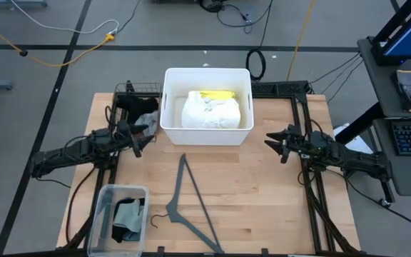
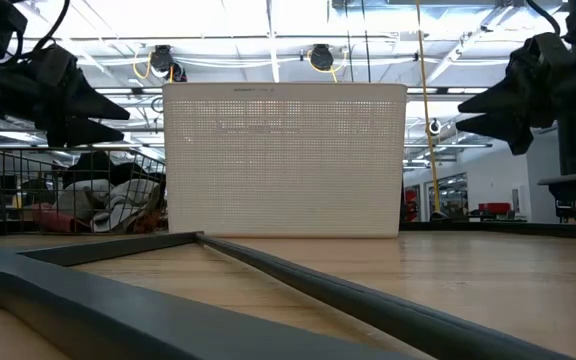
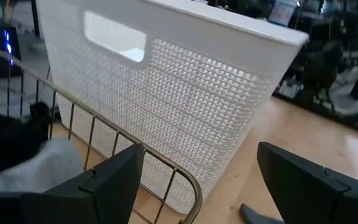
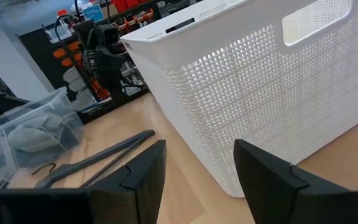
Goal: Pick & Place Cloths
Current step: Return to Home Position
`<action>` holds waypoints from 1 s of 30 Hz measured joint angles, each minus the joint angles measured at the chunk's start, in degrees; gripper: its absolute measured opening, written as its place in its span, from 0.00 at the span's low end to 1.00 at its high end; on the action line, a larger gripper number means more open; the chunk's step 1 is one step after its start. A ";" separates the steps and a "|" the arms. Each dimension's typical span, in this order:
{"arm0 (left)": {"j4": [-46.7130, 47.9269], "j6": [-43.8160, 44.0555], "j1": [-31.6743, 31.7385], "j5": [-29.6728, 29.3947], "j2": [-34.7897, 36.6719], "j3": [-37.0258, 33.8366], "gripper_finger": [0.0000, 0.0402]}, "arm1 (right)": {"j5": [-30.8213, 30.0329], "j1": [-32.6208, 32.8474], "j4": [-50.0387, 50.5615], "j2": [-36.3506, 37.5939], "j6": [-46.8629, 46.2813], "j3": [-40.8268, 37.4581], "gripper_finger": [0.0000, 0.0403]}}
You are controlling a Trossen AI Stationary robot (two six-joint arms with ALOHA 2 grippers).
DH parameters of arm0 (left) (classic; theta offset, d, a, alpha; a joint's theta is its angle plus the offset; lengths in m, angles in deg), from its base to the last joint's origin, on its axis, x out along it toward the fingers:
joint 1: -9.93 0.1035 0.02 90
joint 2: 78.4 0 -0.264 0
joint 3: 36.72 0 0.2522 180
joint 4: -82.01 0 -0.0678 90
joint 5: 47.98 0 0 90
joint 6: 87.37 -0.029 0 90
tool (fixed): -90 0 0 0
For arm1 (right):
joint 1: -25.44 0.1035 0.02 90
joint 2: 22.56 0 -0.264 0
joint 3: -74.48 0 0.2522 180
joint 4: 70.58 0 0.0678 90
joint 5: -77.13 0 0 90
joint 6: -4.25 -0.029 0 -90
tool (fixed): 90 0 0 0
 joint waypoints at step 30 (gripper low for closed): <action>-0.07 -1.84 0.00 -0.33 0.00 0.02 0.78 | 0.03 0.00 0.62 -0.02 0.98 -0.26 0.45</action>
